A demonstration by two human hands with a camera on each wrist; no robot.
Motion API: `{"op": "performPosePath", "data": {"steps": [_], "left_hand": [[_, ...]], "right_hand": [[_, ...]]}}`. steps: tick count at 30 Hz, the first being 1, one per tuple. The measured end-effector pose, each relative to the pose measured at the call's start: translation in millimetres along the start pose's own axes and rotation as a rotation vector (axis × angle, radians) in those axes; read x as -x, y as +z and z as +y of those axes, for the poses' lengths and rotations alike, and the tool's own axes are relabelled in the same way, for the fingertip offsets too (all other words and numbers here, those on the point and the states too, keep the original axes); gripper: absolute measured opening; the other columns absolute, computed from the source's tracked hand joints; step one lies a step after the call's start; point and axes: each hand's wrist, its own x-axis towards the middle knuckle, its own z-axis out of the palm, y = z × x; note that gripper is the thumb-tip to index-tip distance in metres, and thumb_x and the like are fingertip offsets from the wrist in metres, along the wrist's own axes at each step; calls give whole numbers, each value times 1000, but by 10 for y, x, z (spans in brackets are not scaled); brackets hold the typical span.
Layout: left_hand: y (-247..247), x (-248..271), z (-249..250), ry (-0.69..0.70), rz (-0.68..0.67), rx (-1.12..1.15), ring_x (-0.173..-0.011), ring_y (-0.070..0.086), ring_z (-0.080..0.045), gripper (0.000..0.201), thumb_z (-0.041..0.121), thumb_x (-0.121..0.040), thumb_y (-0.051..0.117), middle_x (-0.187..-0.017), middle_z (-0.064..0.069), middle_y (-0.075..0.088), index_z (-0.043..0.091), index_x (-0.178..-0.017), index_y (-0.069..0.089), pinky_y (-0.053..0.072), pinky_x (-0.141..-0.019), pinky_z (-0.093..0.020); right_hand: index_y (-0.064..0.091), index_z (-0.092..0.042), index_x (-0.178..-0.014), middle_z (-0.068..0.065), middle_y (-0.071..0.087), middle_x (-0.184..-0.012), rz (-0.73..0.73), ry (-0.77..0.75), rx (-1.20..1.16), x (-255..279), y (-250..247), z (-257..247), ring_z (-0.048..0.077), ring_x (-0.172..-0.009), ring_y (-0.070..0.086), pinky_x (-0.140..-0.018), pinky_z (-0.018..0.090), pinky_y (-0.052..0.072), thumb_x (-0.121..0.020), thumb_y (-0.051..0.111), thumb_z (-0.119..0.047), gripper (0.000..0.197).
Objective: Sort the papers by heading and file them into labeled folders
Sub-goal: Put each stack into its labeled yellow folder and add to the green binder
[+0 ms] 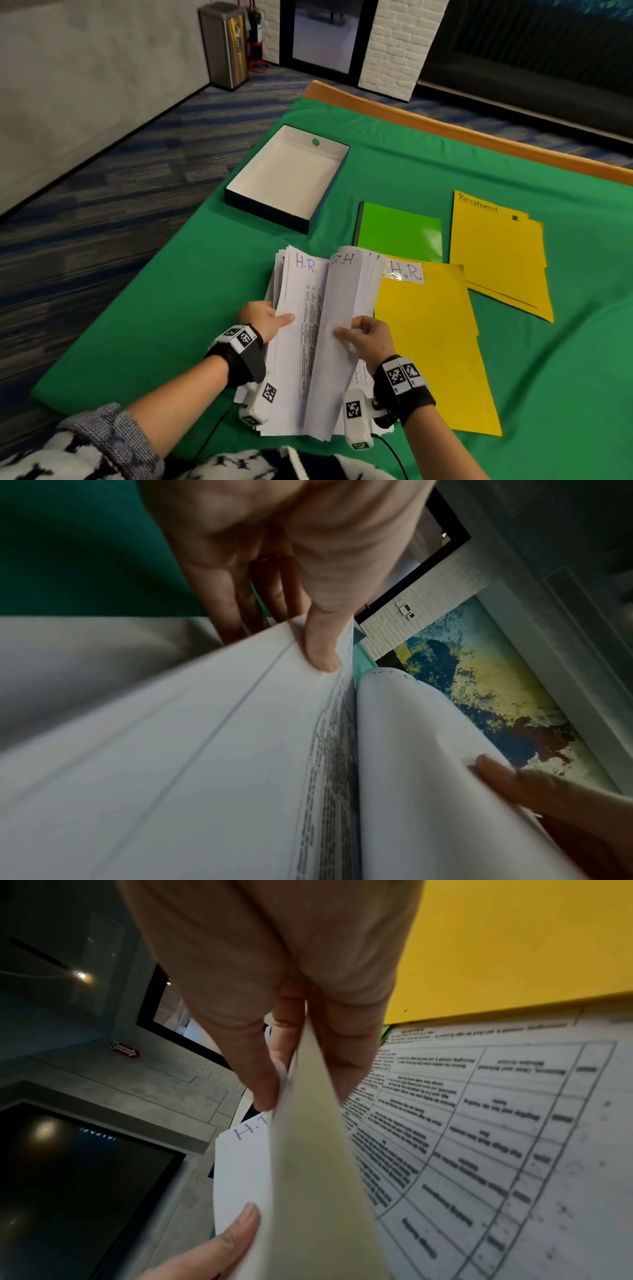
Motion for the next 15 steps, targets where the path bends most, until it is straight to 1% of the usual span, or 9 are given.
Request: {"op": "performPosePath", "data": {"steps": [1,2,3,5,7,8,11,13,15], "left_hand": [[1,5,9,15,15,19,-75,57,-18,54,37,-70,78,-91,6,66,6,-40,46,42,-62,-21],[1,13,21,35,42,28,-84,61,-18,50,36,-67,81,-111,3,66,1,-44,52,40,-64,-19],[3,15,28,45,66,48,-93,62,-18,48,34,-64,83,-124,0,61,0,-47,54,38,-69,-17],[1,26,47,76,102,101,-99,62,-18,51,30,-57,87,-130,-1,57,4,-42,46,39,-75,-16],[-2,65,67,126,115,116,-101,62,-20,57,30,-53,89,-128,-2,59,9,-37,38,42,-80,-19],[0,76,62,165,135,125,-102,60,-21,58,31,-52,89,-125,-2,61,11,-35,37,43,-83,-23],[-41,109,53,231,218,154,-97,52,-19,53,37,-55,87,-108,7,60,5,-38,47,38,-79,-27],[-85,117,68,268,228,198,-86,53,-16,49,39,-65,81,-99,8,56,3,-45,53,38,-73,-24],[-125,141,91,285,200,234,-63,47,-14,48,35,-79,70,-74,5,51,13,-45,43,34,-59,-23]], "right_hand": [[57,-12,-67,11,68,-82,1,-21,11,18,12,-10,32,-84,66,-81,45,55,-65,81,-2,26],[61,-13,-78,8,68,-92,1,-64,33,41,23,-28,32,-93,65,-85,44,54,-66,80,-2,25],[62,-14,-97,4,64,-106,-7,-124,75,60,29,-51,27,-103,62,-91,41,52,-68,79,-2,36],[40,-20,-138,-10,44,-131,-99,-242,189,103,31,-146,11,-120,46,-98,20,42,-75,71,1,73],[19,-26,-149,-17,28,-137,-214,-332,318,124,57,-270,1,-126,28,-90,-3,27,-82,61,5,85],[15,-28,-149,-18,24,-140,-247,-381,381,104,77,-304,-1,-128,23,-89,-7,21,-82,58,7,87],[12,-30,-149,-18,22,-145,-293,-442,500,45,155,-378,-2,-133,17,-107,11,16,-81,55,8,89],[22,-25,-148,-11,31,-146,-285,-401,470,15,207,-396,3,-134,26,-111,19,20,-80,53,8,82],[34,-16,-144,0,43,-142,-246,-299,405,-13,250,-406,14,-132,40,-111,29,31,-81,54,5,69]]}}
